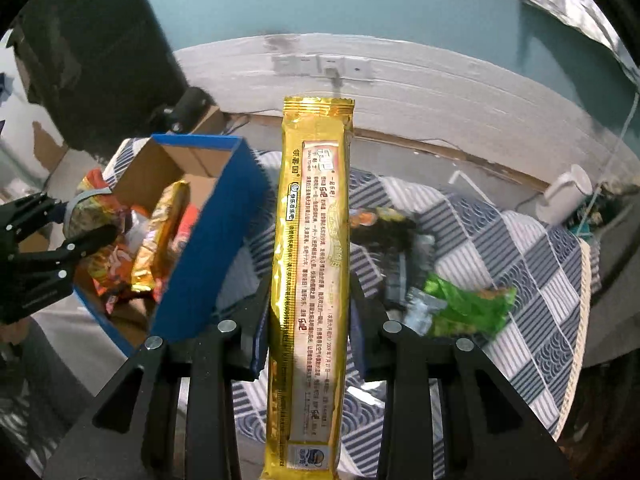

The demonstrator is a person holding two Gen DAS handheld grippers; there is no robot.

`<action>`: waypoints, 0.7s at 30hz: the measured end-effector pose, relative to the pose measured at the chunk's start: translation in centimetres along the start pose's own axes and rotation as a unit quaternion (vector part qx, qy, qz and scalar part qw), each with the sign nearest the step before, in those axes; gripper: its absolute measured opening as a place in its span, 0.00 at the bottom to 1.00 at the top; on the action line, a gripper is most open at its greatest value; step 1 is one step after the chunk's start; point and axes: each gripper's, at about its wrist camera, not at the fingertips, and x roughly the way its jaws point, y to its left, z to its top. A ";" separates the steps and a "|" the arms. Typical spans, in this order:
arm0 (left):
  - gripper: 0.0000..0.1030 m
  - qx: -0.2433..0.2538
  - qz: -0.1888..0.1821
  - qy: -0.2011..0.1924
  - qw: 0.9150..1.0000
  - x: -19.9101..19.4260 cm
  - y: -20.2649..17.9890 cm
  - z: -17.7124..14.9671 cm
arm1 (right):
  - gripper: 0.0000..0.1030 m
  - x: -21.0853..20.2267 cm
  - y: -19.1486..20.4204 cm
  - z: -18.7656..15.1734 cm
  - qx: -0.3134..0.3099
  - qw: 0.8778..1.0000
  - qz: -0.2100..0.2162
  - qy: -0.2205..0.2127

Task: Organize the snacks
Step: 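Lift both held snacks and carry them over the cardboard box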

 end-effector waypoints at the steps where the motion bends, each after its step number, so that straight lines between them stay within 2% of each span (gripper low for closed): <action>1: 0.42 -0.002 0.002 0.000 1.000 0.0 0.4 -0.1 | 0.30 0.3 0.6 0.3 -0.003 1.000 0.003 0.002; 11: 0.42 -0.025 0.025 0.018 0.999 1.2 4.3 -1.0 | 0.30 4.0 6.1 2.8 -0.014 0.999 0.038 0.028; 15: 0.42 -0.019 0.040 0.026 0.999 2.1 5.2 -1.3 | 0.30 5.7 8.5 3.6 -0.027 0.997 0.050 0.046; 21: 0.42 -0.034 0.044 0.036 0.998 2.9 6.9 -2.0 | 0.30 7.9 11.7 4.7 -0.045 0.995 0.059 0.063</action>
